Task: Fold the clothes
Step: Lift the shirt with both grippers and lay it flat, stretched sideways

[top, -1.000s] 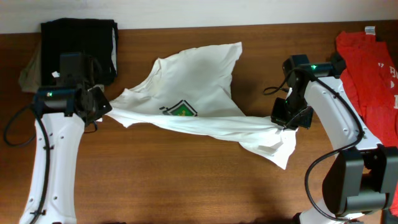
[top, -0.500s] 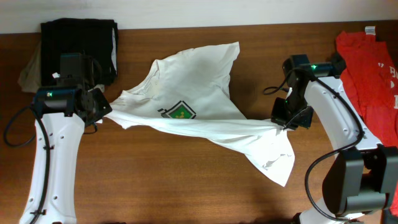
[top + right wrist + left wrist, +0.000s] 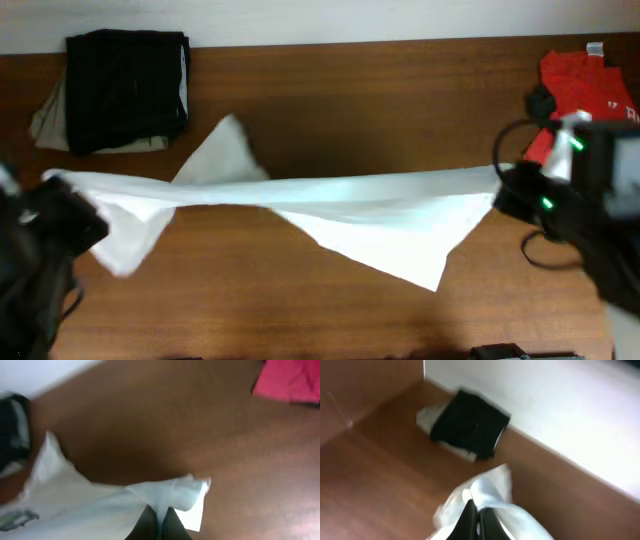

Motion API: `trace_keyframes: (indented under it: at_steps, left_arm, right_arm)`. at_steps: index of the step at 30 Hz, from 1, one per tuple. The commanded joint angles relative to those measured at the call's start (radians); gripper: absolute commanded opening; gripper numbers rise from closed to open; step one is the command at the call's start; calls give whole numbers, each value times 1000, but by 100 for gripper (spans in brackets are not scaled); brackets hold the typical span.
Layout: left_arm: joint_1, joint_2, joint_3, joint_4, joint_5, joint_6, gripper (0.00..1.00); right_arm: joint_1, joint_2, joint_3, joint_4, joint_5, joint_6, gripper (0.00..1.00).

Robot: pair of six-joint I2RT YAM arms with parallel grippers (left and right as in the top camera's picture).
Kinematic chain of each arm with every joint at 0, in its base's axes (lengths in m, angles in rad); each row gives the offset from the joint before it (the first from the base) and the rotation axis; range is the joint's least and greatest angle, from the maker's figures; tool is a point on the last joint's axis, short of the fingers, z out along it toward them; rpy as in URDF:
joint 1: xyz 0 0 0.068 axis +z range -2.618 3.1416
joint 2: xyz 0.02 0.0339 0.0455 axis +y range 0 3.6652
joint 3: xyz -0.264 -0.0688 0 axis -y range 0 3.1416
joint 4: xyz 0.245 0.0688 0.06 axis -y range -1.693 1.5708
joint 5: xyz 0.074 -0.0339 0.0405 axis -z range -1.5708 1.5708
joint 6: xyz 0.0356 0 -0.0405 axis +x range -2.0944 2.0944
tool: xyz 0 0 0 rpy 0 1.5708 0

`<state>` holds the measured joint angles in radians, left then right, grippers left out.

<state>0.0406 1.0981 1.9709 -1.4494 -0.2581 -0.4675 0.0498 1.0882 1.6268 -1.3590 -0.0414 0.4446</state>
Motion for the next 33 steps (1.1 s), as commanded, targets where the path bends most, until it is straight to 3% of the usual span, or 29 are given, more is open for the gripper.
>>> trace_keyframes:
  at_steps: [1, 6, 9, 16, 21, 22, 23, 24, 25, 29, 33]
  left_arm:
    - [3, 0, 214, -32, -27, 13, 1]
    - [3, 15, 287, 48, -27, 24, 1]
    - [3, 117, 287, 109, -58, 24, 1]
    - [3, 650, 287, 287, -163, 24, 1]
    - [3, 998, 287, 416, -139, 23, 1]
    - [3, 1075, 287, 454, -107, 24, 13]
    - [3, 1119, 287, 470, -85, 24, 53]
    - [3, 1159, 287, 475, -70, 24, 99]
    - [3, 1188, 287, 471, -59, 28, 99]
    - [3, 1221, 289, 394, -60, 28, 99]
    - [0, 1137, 295, 263, -59, 27, 99]
  right_arm:
    - [-6, -95, 95, 3, 41, 0, 4]
    - [-6, -111, 226, 40, 142, 1, 4]
    - [-6, -44, 226, 131, 152, 1, 4]
    - [-6, 400, 226, 338, 192, 8, 4]
    - [-7, 677, 226, 430, 299, 34, 4]
    - [-12, 736, 226, 460, 345, 35, 17]
    - [-19, 771, 226, 472, 352, 35, 46]
    - [-27, 801, 226, 475, 352, 35, 63]
    - [-39, 820, 226, 470, 351, 35, 73]
    - [-105, 824, 232, 401, 279, 34, 88]
    - [-135, 790, 244, 306, 88, -2, 96]
